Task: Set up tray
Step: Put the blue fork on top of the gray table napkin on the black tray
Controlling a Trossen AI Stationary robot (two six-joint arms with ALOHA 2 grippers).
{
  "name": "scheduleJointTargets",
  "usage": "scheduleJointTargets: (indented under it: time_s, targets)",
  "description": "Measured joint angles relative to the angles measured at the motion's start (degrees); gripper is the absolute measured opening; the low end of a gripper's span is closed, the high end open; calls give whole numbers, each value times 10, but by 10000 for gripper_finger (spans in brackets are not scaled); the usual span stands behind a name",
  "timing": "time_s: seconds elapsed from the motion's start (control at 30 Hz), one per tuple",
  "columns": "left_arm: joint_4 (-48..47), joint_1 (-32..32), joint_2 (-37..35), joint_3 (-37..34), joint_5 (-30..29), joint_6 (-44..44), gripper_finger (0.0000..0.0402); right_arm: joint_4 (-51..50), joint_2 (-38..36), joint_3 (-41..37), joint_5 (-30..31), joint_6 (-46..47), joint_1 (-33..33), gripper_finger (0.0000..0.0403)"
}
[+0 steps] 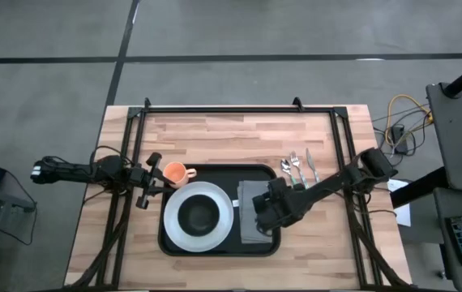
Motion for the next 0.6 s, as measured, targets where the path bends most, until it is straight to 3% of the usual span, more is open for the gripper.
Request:
scheduleJointTargets:
  time_s: [0.3,0.6]
  targets:
    - [-4,0,0,0,0,0,75,-5,-99,-41,-11,-44,-3,187]
    - [-16,0,0,0,0,0,75,-2,-182,-126,-84,-79,-33,188]
